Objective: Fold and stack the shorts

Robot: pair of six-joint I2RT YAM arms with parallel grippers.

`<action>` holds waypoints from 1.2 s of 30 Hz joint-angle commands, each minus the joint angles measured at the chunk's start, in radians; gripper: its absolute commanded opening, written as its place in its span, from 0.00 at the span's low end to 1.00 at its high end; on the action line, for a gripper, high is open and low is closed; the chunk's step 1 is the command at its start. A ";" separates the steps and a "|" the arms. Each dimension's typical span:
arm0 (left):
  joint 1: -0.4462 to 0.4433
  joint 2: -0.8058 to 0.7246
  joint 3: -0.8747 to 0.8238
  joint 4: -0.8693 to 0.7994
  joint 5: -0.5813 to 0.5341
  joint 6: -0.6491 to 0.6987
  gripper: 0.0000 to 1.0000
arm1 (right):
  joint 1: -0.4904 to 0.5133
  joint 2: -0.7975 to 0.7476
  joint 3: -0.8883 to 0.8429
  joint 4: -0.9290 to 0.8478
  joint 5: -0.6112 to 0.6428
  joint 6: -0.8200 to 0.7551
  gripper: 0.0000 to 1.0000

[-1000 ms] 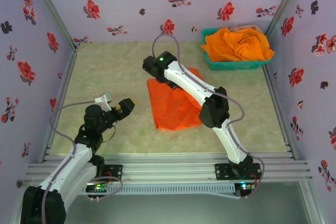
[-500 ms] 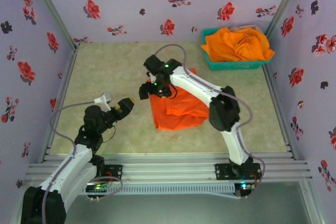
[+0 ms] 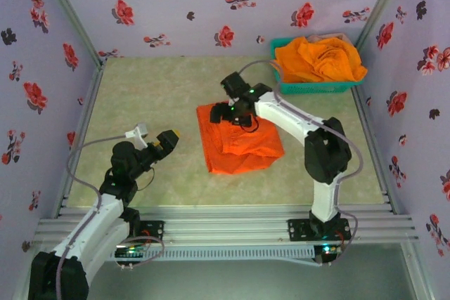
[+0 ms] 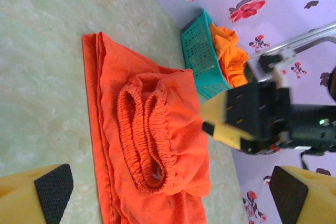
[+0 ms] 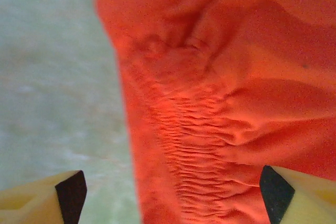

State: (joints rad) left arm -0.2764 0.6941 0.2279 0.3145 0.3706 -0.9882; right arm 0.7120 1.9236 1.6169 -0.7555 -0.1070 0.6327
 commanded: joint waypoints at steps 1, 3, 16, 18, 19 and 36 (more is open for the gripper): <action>0.006 -0.014 -0.002 0.017 0.005 0.003 1.00 | 0.071 0.054 0.087 -0.152 0.254 -0.061 0.86; 0.007 -0.015 -0.005 0.016 0.005 0.003 0.99 | 0.094 0.111 0.139 -0.219 0.311 -0.075 0.83; 0.007 -0.035 -0.012 -0.005 0.005 0.008 0.99 | 0.142 0.337 0.269 -0.325 0.399 -0.091 0.60; 0.008 -0.039 -0.010 -0.008 0.005 0.008 1.00 | 0.142 0.348 0.267 -0.317 0.374 -0.090 0.59; 0.007 -0.041 -0.012 -0.010 0.005 0.008 0.99 | 0.142 0.350 0.263 -0.308 0.363 -0.090 0.57; 0.008 -0.047 -0.014 -0.005 0.002 0.006 0.99 | 0.098 0.093 0.290 -0.330 0.275 -0.113 0.00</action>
State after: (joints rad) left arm -0.2764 0.6605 0.2268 0.3058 0.3706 -0.9886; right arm 0.8154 2.0975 1.8553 -1.0412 0.1902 0.5232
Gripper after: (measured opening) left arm 0.993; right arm 0.082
